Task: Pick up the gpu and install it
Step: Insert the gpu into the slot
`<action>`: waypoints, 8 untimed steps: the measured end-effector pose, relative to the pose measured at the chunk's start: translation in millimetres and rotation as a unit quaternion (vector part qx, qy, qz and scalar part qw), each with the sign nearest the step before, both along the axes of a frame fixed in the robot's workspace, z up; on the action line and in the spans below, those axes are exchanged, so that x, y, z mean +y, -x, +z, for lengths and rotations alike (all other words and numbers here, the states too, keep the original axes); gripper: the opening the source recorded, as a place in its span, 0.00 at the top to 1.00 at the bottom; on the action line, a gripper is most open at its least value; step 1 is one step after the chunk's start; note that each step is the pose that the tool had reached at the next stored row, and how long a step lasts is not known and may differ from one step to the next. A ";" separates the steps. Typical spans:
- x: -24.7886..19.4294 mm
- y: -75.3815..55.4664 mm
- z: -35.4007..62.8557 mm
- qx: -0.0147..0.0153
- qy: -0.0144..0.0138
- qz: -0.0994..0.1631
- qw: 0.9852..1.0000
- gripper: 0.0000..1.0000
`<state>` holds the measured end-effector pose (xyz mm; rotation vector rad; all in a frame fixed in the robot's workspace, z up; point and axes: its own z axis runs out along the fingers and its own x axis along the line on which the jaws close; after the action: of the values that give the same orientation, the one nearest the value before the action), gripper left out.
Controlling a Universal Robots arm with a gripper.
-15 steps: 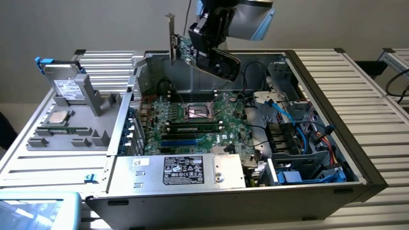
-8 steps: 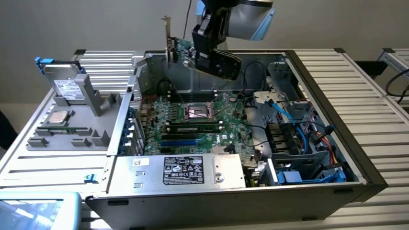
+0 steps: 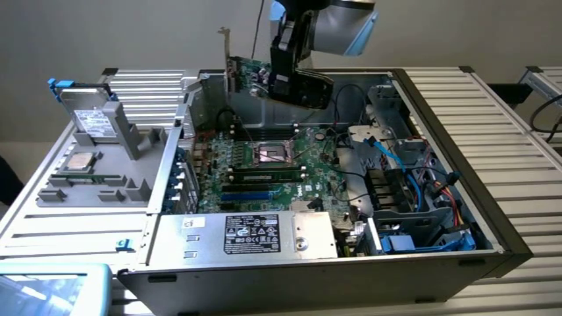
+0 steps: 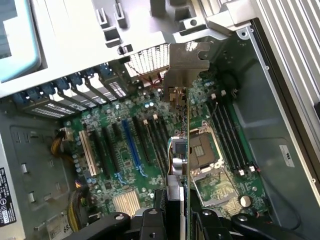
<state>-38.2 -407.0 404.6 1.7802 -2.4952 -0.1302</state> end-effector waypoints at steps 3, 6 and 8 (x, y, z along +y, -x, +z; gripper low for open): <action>0.0 0.0 -0.2 -0.004 0.005 0.019 1.000 0.72; 0.0 0.0 -0.5 -0.008 0.012 0.037 0.999 0.72; 0.0 0.0 -0.7 -0.011 0.016 0.049 0.999 0.72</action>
<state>-38.2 -407.0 403.9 1.8965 -2.4047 -0.0653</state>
